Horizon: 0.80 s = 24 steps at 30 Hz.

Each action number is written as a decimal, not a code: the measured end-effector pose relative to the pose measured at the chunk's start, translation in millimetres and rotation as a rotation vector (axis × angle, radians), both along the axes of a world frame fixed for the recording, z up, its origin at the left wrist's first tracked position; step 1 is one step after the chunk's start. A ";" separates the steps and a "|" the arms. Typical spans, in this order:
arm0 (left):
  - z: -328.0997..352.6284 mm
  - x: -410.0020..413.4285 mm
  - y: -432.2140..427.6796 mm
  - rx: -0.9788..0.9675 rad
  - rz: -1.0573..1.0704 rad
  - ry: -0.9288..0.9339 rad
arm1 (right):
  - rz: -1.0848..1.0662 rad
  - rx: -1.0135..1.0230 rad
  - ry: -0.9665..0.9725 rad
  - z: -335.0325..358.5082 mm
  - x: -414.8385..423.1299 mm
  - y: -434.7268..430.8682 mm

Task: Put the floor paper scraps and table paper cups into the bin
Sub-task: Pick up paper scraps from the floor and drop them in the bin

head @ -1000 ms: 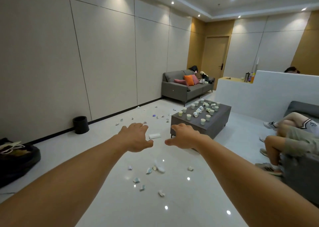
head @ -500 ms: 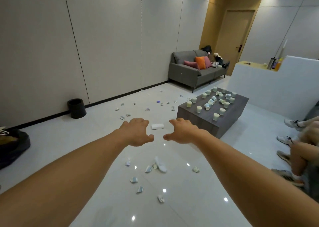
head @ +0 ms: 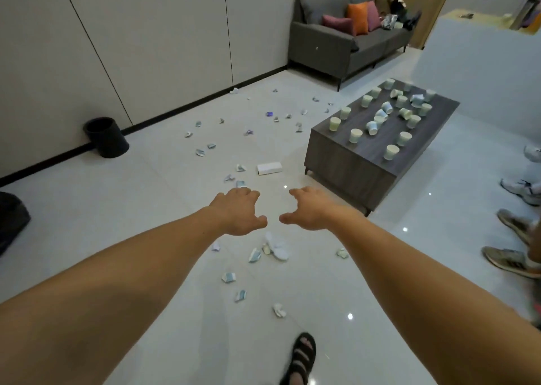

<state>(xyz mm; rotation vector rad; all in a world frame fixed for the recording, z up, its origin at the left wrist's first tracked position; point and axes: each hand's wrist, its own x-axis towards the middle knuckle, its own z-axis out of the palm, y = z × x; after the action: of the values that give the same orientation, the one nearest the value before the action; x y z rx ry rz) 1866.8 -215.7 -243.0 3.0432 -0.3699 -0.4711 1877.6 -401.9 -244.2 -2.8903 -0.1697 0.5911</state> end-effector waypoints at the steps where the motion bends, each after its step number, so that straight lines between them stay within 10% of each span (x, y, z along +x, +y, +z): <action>1: -10.0 14.9 -4.7 -0.006 0.008 0.007 | 0.007 -0.002 0.012 -11.7 17.1 -4.1; 13: -191.6 140.1 -36.6 -0.096 0.154 0.225 | 0.104 0.055 0.330 -215.1 154.0 -47.8; 24: -531.0 119.0 -17.2 -0.136 0.221 0.468 | 0.003 0.047 0.555 -588.4 124.6 -39.6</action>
<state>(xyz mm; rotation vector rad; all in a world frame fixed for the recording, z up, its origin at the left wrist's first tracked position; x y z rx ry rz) 1985.9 -232.9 -774.1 2.6813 -0.0386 -1.0558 2002.2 -441.5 -832.6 -2.5590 -0.1025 1.3300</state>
